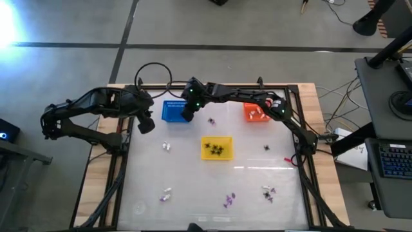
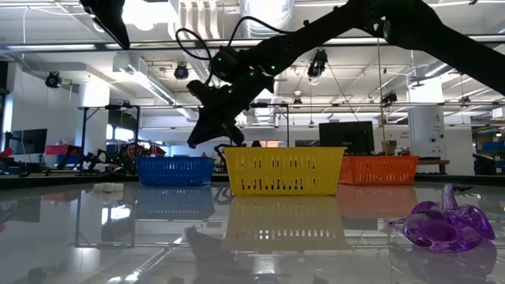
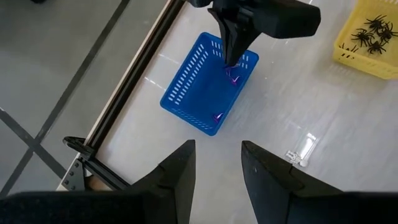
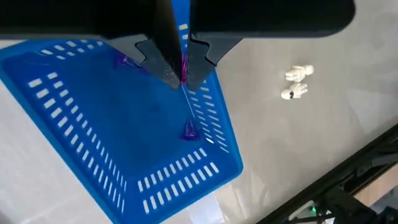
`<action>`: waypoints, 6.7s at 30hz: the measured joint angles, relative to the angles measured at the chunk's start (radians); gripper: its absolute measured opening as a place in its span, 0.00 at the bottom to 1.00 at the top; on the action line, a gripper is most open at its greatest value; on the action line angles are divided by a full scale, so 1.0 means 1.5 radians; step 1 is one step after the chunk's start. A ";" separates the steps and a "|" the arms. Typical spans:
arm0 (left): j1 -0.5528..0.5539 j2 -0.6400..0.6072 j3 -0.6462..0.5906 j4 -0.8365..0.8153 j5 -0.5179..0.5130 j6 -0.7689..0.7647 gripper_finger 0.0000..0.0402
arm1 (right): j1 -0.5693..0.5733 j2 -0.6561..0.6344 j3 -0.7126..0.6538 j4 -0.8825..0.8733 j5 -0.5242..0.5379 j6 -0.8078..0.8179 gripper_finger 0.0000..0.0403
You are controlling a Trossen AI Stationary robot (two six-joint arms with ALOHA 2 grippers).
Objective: Sort Halloween decoration
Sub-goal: Put the purple witch hat toy into the blue bin, then put the black spider toy into the yellow bin
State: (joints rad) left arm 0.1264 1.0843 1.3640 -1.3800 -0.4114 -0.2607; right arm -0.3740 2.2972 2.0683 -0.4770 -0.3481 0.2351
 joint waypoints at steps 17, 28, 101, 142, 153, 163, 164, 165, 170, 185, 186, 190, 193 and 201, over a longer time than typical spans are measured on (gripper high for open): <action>0.000 0.000 0.000 -0.003 0.001 -0.007 0.28 | -0.001 0.004 0.005 -0.009 0.003 -0.019 0.09; 0.000 0.001 0.000 -0.003 0.001 -0.007 0.28 | -0.009 -0.002 0.004 -0.031 0.005 -0.018 0.09; 0.000 0.066 0.000 -0.005 0.001 0.008 0.28 | -0.008 0.030 -0.036 -0.356 0.138 -0.155 0.03; 0.000 0.034 0.000 -0.057 0.001 0.061 0.28 | 0.092 0.020 0.185 -0.567 0.144 -0.105 0.02; 0.000 0.020 0.000 -0.058 0.001 0.069 0.28 | 0.092 0.019 0.191 -0.556 0.140 -0.105 0.20; 0.000 0.000 0.000 -0.058 0.001 0.070 0.28 | 0.094 0.019 0.190 -0.490 0.087 -0.097 0.38; 0.000 -0.002 0.000 -0.058 0.001 0.070 0.28 | 0.094 0.019 0.190 -0.482 0.087 -0.086 0.38; 0.000 -0.004 0.000 -0.058 0.001 0.070 0.28 | 0.094 0.019 0.190 -0.478 0.087 -0.078 0.39; 0.000 -0.010 0.000 -0.058 0.001 0.070 0.28 | 0.093 0.033 0.190 -0.479 0.087 -0.034 0.39; 0.000 -0.036 0.000 -0.060 0.002 0.071 0.28 | 0.102 0.083 0.189 -0.474 0.087 -0.011 0.39; 0.000 -0.038 0.000 -0.060 0.002 0.071 0.28 | 0.103 0.086 0.189 -0.475 0.087 -0.010 0.39; 0.000 -0.046 0.000 -0.060 0.002 0.071 0.28 | 0.106 0.093 0.189 -0.474 0.087 -0.013 0.39; 0.000 -0.051 0.000 -0.060 0.002 0.071 0.28 | 0.111 0.095 0.189 -0.474 0.085 -0.034 0.39; 0.000 -0.054 0.000 -0.058 0.002 0.064 0.28 | 0.114 0.112 0.189 -0.470 0.063 -0.086 0.39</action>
State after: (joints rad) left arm 0.1265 1.0029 1.3640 -1.4673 -0.4091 -0.1640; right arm -0.2024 2.4649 2.3520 -1.1826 -0.2539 0.1060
